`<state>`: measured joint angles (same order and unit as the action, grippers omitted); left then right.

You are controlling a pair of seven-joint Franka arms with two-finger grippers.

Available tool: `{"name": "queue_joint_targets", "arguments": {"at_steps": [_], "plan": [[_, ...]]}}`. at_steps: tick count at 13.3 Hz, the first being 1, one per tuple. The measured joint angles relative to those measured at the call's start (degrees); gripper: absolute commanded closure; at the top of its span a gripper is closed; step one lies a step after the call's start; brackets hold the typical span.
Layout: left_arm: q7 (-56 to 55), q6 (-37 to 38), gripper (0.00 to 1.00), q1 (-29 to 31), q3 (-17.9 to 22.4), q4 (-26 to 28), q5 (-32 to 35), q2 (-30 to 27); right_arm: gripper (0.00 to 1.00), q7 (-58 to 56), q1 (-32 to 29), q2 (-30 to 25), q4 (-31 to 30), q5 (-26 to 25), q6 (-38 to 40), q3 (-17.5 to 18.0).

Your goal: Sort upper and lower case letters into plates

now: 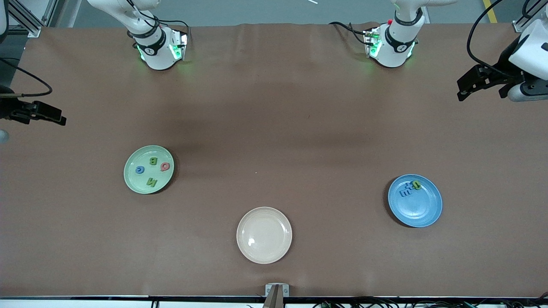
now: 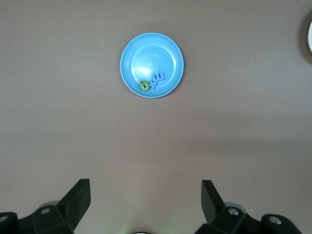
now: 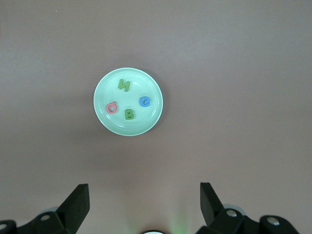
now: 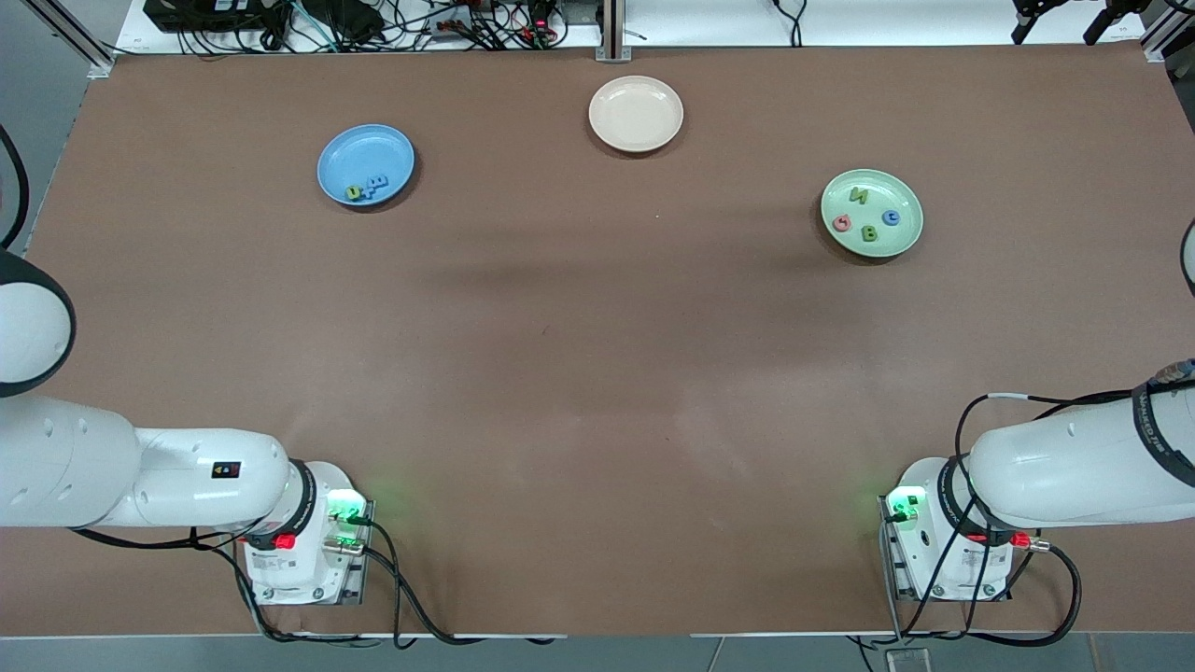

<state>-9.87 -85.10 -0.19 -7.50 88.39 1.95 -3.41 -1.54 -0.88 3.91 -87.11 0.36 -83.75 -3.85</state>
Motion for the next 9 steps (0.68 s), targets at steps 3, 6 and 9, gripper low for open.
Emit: {"name": "queue_joint_targets", "arguments": {"at_steps": [3,6,9], "plan": [[0.0,0.0,0.0,0.0,-0.1,0.0,0.0,0.0,0.0,0.0,-0.2,-2.2,-2.6,0.0,-0.6,0.1],[0.0,0.0,0.0,-0.1,-0.2,0.0,0.0,0.0,0.0,0.0,-0.2,-5.0,-6.2,0.0,-1.3,0.3],[0.0,0.0,0.0,-0.2,-0.3,0.0,0.0,0.0,0.0,0.0,-0.2,-8.3,-9.8,0.0,-2.2,0.7]]}}
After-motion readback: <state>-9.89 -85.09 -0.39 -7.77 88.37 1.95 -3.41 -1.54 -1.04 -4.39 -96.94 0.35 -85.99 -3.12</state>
